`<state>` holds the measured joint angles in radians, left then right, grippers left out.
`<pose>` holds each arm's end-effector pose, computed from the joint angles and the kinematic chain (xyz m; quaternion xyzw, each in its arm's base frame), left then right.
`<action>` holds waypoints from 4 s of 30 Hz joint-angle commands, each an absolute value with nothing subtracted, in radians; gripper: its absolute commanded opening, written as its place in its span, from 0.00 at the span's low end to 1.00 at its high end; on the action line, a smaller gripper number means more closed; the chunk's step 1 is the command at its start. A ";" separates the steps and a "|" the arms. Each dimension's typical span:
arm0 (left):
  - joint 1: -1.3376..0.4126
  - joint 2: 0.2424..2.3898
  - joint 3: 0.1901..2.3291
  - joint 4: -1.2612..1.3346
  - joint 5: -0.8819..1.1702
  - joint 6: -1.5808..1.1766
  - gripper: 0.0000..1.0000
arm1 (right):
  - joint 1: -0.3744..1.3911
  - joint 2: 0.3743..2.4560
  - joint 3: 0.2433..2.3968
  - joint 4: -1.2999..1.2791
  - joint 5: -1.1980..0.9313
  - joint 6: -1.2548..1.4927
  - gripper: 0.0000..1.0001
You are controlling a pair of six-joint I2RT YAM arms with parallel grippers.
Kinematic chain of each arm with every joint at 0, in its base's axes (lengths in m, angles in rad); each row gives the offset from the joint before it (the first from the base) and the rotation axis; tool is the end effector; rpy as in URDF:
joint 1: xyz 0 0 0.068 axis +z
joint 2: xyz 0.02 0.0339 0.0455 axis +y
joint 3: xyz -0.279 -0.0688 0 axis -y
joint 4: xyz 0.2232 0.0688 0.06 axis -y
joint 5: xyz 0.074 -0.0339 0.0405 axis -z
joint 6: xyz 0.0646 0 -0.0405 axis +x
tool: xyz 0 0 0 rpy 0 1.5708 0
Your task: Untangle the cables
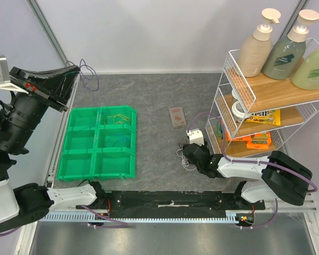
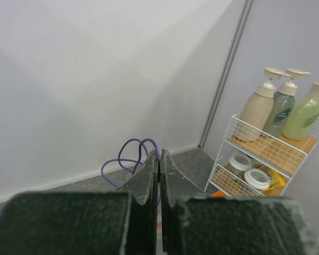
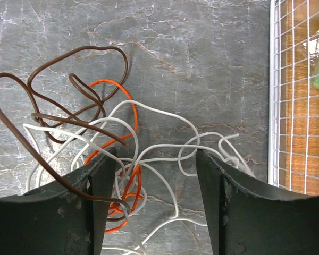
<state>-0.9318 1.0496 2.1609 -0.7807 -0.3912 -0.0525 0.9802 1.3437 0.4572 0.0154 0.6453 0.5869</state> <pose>0.0512 -0.0277 0.6255 0.0995 0.5831 -0.2777 0.7569 0.1579 0.1658 0.1542 -0.0675 0.8950 0.0184 0.4405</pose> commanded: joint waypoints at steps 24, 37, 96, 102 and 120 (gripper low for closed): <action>-0.933 0.773 1.594 -1.003 -0.630 -0.205 0.02 | 0.974 1.367 0.502 0.063 0.549 0.534 0.74; -0.934 0.703 1.539 -1.097 -0.695 -0.287 0.02 | 0.974 1.368 0.495 0.067 0.543 0.543 0.74; -0.919 0.695 0.617 -1.084 -0.620 -1.354 0.05 | 0.974 1.362 0.500 0.106 0.385 0.486 0.76; -0.917 0.548 0.658 -1.083 -0.600 -1.301 0.83 | 0.976 1.358 0.482 0.150 0.270 0.443 0.76; -0.919 0.883 0.598 -0.252 0.091 -0.761 0.70 | 0.979 1.358 0.491 0.216 -0.060 0.342 0.12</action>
